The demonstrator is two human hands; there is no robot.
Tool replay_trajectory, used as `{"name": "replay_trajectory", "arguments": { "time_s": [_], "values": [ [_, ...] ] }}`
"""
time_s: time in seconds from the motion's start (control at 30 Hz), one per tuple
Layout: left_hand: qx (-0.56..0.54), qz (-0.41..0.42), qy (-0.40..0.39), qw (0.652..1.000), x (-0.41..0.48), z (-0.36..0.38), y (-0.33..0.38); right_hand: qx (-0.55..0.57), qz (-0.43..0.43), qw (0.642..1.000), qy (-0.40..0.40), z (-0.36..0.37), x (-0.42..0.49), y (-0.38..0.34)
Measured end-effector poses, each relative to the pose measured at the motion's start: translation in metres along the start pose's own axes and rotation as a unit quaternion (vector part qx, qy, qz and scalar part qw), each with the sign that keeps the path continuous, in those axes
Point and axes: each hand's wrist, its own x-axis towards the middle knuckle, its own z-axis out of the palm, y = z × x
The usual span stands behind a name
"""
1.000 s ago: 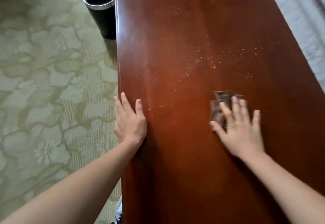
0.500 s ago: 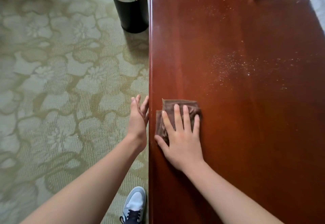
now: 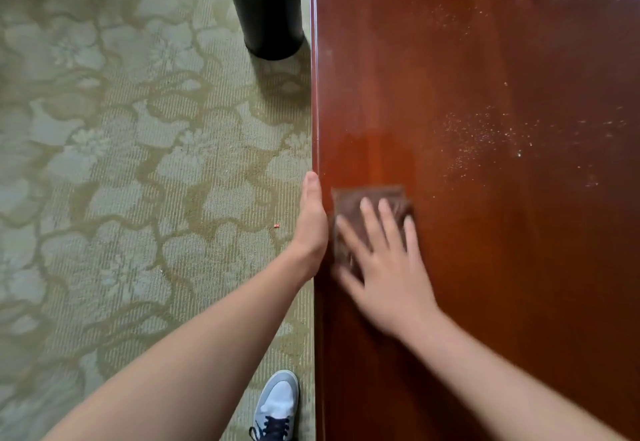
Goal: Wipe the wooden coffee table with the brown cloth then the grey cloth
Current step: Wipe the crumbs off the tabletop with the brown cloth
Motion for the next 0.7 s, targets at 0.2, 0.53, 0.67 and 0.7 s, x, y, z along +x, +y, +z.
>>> {"name": "replay_trajectory", "arguments": {
  "time_s": [0.2,0.53,0.67,0.7],
  "values": [
    [-0.074,-0.050,-0.029,0.996,0.005,-0.015,0.039,-0.038,-0.048,0.998,-0.015,0.024,-0.096,-0.043],
    [-0.086,-0.103,-0.120,0.984,0.003,-0.044,0.041,-0.006,0.085,0.996,0.011,-0.020,0.136,-0.029],
    [-0.050,-0.082,-0.110,0.989,0.002,-0.038,0.040,-0.011,0.102,0.995,-0.019,-0.027,0.136,-0.026],
    [-0.048,-0.081,-0.110,0.989,0.003,-0.037,0.039,-0.007,0.100,0.995,0.001,-0.023,0.121,-0.032]
  ]
}}
